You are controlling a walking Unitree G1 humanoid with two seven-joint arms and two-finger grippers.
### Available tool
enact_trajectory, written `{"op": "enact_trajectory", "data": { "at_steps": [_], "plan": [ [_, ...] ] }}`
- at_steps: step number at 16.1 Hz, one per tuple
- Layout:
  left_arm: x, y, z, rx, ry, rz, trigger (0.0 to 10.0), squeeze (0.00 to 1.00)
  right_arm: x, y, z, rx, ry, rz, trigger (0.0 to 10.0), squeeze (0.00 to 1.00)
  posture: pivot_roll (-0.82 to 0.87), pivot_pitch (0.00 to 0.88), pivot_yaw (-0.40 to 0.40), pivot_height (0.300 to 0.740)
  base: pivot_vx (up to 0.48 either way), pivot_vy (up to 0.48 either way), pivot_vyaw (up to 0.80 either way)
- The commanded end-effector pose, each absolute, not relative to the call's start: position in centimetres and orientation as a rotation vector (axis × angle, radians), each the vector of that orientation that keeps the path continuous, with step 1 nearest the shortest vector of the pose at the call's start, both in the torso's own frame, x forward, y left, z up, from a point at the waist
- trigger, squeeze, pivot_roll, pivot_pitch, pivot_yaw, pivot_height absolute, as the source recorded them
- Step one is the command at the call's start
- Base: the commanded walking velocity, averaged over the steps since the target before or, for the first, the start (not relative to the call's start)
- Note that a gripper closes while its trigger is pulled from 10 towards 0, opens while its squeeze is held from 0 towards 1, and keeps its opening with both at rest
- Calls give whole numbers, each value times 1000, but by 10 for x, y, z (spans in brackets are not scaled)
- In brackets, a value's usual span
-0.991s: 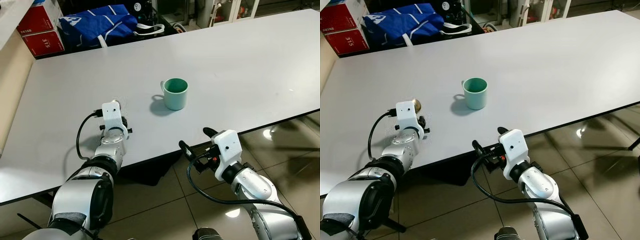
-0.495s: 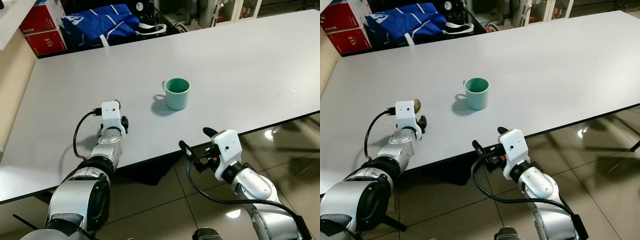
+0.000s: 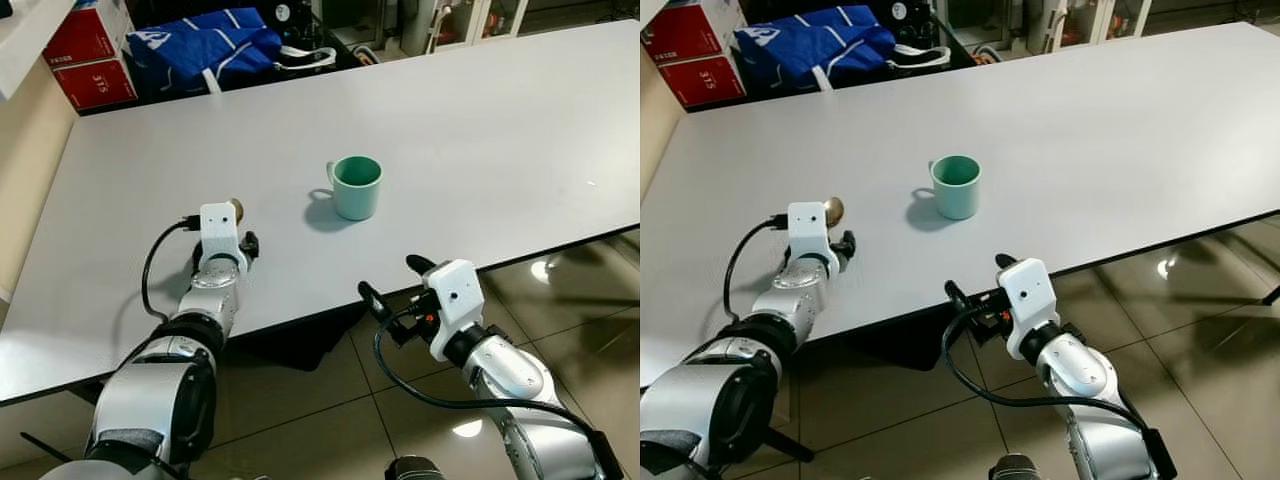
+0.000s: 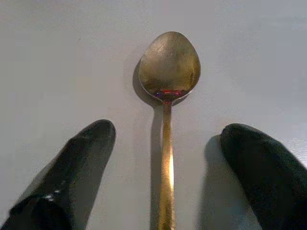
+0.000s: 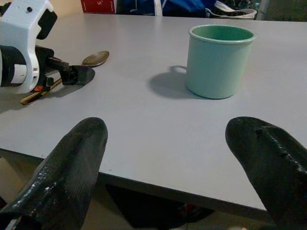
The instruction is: Setting the table
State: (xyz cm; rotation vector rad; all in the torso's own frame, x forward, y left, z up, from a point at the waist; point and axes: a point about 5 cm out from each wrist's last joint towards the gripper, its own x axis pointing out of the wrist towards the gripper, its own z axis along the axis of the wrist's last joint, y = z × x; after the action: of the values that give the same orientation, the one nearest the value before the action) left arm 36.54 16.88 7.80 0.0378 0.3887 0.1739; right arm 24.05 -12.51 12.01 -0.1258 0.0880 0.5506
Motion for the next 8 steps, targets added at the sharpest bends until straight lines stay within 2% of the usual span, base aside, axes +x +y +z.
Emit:
{"op": "enact_trajectory", "data": {
  "at_steps": [1,4,5,8],
  "plan": [
    [350,176,53,71,513,188,10000,1000,242,-123,122,-128,82,560,10000,0,-270,18,96,740,0,0,0],
    [357,186,67,107,446,210,10000,1000,244,-122,121,-130,82,565,10000,0,-265,8,92,740,0,0,0],
    [363,192,79,130,391,232,10000,0,245,-122,121,-131,83,565,10000,0,-263,4,90,740,0,0,0],
    [373,199,101,185,287,262,10000,0,246,-123,120,-133,83,567,10000,0,-263,0,87,740,0,0,0]
  ]
}}
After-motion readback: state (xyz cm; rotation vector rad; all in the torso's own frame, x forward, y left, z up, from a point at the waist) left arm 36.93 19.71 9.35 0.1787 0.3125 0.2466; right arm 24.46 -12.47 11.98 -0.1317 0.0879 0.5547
